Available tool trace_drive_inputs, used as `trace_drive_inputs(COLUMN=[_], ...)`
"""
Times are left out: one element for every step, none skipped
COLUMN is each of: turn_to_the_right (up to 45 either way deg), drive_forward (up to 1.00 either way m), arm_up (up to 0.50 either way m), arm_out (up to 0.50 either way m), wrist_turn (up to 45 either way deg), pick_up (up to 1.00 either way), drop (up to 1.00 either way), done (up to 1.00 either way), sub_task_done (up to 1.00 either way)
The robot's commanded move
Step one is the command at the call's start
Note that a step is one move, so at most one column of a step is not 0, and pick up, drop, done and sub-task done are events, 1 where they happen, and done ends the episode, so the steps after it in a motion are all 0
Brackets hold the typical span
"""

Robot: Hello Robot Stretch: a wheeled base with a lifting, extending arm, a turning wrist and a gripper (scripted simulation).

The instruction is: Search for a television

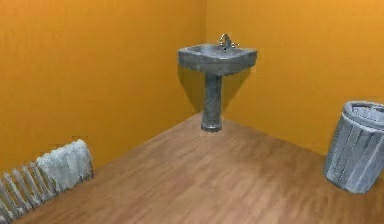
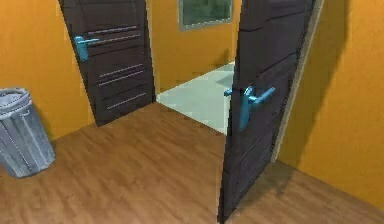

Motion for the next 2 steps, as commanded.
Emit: trace_drive_inputs(turn_to_the_right=[45.0,9.0], drive_forward=[0.0,0.0], arm_up=[0.0,0.0], arm_out=[0.0,0.0], wrist_turn=[0.0,0.0], pick_up=[0.0,0.0], drop=[0.0,0.0], done=[0.0,0.0], sub_task_done=[0.0,0.0])
